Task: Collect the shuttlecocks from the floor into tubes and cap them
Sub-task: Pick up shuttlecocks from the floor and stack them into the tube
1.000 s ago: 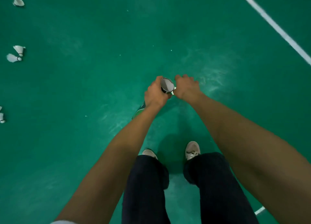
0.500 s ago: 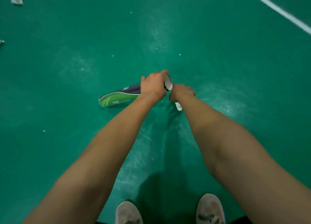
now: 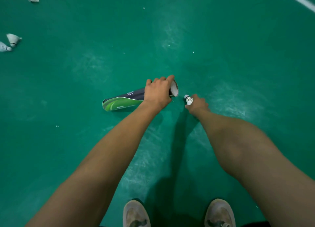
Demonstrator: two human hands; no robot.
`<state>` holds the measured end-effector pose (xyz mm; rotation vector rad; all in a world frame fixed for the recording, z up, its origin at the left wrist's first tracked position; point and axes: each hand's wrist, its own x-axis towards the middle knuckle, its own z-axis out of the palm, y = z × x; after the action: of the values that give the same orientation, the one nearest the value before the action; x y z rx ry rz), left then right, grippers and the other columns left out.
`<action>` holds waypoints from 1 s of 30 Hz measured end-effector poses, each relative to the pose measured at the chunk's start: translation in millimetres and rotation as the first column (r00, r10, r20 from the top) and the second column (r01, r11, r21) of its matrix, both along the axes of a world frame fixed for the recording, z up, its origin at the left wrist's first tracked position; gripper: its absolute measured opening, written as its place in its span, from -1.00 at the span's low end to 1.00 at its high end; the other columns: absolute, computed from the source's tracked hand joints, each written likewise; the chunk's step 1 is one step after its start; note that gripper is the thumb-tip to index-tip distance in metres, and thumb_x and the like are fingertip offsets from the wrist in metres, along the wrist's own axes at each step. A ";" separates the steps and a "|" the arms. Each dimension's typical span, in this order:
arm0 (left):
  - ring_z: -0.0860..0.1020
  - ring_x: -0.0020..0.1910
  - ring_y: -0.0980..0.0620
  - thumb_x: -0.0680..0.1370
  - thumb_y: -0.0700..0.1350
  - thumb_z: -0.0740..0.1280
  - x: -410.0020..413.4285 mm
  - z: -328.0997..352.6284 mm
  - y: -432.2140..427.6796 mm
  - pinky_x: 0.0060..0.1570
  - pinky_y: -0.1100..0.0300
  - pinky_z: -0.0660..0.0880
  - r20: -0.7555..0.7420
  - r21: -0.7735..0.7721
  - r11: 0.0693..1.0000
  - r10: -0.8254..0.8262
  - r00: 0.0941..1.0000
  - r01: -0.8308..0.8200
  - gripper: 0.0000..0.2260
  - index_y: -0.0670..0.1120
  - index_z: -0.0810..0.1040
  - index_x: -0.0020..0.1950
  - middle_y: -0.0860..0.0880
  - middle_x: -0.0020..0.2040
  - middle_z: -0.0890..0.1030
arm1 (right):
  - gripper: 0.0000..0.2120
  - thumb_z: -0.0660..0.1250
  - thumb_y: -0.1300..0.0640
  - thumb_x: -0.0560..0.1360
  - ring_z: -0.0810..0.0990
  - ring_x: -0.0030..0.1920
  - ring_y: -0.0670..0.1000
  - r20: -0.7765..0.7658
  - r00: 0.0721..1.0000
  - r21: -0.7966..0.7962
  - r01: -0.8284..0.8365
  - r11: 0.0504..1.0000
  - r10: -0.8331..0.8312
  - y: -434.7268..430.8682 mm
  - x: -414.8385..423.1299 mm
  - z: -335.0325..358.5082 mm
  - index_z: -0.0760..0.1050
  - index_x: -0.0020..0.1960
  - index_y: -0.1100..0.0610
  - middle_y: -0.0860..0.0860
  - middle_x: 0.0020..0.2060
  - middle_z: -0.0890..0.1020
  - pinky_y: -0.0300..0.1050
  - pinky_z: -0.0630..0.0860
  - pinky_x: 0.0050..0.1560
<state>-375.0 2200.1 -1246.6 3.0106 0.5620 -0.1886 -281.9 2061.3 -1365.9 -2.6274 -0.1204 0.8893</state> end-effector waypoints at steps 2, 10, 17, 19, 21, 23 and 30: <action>0.54 0.25 -0.19 0.45 -0.07 0.52 1.4 1.0 0.0 0.25 -0.08 0.36 0.023 -0.030 0.999 0.037 0.999 -0.037 -0.30 0.03 0.30 0.53 -0.07 0.28 0.57 | -0.50 0.45 -0.01 0.49 0.47 0.29 0.30 -0.001 0.999 0.010 0.034 0.999 -0.034 0.5 -0.3 -1.2 0.38 0.37 -0.03 0.20 0.28 0.46 0.16 0.48 0.29; 0.45 0.28 -0.26 0.46 -0.11 0.51 6.5 -17.8 -5.2 0.28 -0.12 0.38 0.118 -0.072 0.997 0.044 0.992 -0.036 -0.31 -0.01 0.32 0.54 -0.13 0.32 0.52 | -0.57 0.39 0.12 0.52 0.53 0.19 0.30 0.015 0.986 0.082 0.166 0.983 -0.168 21.6 -1.3 -7.5 0.35 0.32 0.09 0.20 0.27 0.40 0.09 0.49 0.20; 0.48 0.25 -0.27 0.43 -0.22 0.55 12.5 8.2 15.6 0.35 -0.14 0.39 0.257 -0.220 0.961 0.225 0.940 -0.170 -0.27 -0.09 0.34 0.56 -0.16 0.32 0.50 | -0.60 0.40 0.02 0.44 0.53 0.01 0.16 -0.116 0.789 0.569 0.551 0.611 -0.604 53.4 37.1 75.5 0.52 0.22 0.17 0.19 0.22 0.53 -0.21 0.35 -0.05; 0.47 0.29 -0.26 0.44 -0.21 0.56 13.2 35.6 22.8 0.38 -0.13 0.38 0.264 -0.251 0.947 0.264 0.928 -0.198 -0.25 -0.09 0.32 0.57 -0.16 0.35 0.49 | -0.56 0.40 -0.02 0.40 0.58 0.04 0.15 -0.111 0.808 0.638 0.505 0.582 -0.579 59.3 42.5 116.8 0.50 0.19 0.19 0.13 0.10 0.60 -0.17 0.42 -0.04; 0.46 0.31 -0.25 0.45 -0.20 0.55 17.4 75.7 27.0 0.39 -0.13 0.37 0.269 -0.286 0.930 0.310 0.912 -0.231 -0.25 -0.08 0.31 0.58 -0.15 0.36 0.49 | -0.59 0.43 0.04 0.44 0.56 -0.03 0.09 -0.103 0.846 0.690 0.440 0.574 -0.523 64.9 44.4 169.0 0.45 0.19 0.21 0.01 -0.06 0.58 -0.18 0.41 -0.11; 0.47 0.30 -0.25 0.44 -0.19 0.55 22.6 125.7 31.4 0.37 -0.13 0.39 0.280 -0.323 0.909 0.357 0.891 -0.263 -0.24 -0.07 0.30 0.58 -0.14 0.36 0.50 | -0.61 0.45 0.09 0.45 0.52 -0.13 0.01 -0.060 0.883 0.734 0.355 0.579 -0.466 75.3 41.8 231.8 0.42 0.18 0.22 -0.09 -0.16 0.52 -0.25 0.38 -0.25; 0.51 0.22 -0.28 0.43 -0.16 0.56 19.0 342.2 57.4 0.24 -0.14 0.47 0.323 -0.454 0.827 0.500 0.803 -0.332 -0.28 -0.06 0.35 0.54 -0.17 0.30 0.52 | -0.60 0.44 -0.02 0.39 0.59 -0.01 0.03 0.173 0.954 0.761 0.027 0.648 -0.243 119.6 23.8 479.6 0.58 0.16 0.13 0.05 -0.01 0.64 -0.09 0.51 0.10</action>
<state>-355.9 2257.5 -904.4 2.3583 0.9943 0.3529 -258.1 2180.9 -886.2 -1.8938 -0.2868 0.3054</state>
